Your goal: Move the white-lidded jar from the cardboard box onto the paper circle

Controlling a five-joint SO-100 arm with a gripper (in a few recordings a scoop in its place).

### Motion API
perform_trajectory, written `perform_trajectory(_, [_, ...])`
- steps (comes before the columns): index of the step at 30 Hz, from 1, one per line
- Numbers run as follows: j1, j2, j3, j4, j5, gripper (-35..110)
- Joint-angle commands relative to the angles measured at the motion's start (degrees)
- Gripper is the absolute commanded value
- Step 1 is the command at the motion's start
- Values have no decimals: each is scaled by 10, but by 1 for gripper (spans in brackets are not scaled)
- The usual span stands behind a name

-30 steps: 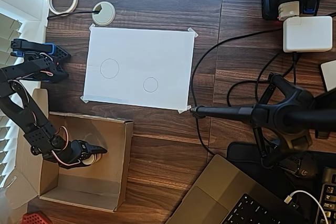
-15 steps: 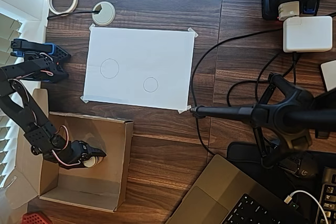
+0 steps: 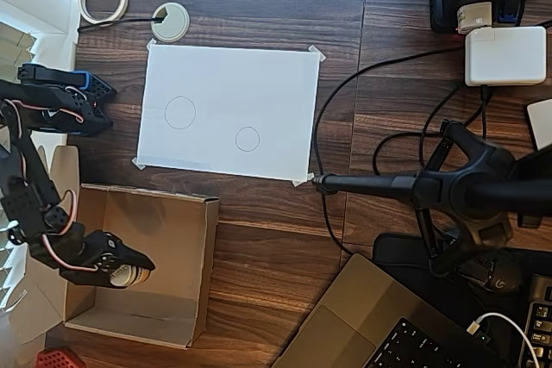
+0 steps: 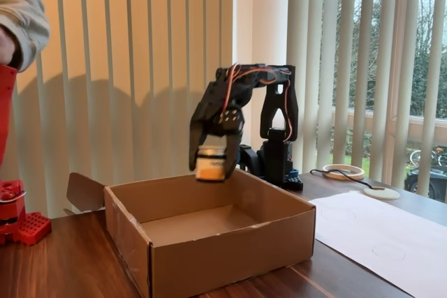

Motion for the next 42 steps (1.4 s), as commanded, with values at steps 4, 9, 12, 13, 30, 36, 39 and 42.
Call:
perform_trajectory(4, [-108,161,-60,48,15,7])
perform_trajectory(9, [-221,187,-18,42,27,6])
perform_trajectory(12, [-284,195,4,31,32,6])
perform_trajectory(13, [-303,196,9,26,31,6])
perform_trajectory(30, [-485,83,232,-358,17,6])
perform_trajectory(36, [-479,65,316,-477,9,6])
perform_trajectory(39, [-479,65,375,-563,7,6])
perform_trajectory(42, [-480,50,411,-627,5,6])
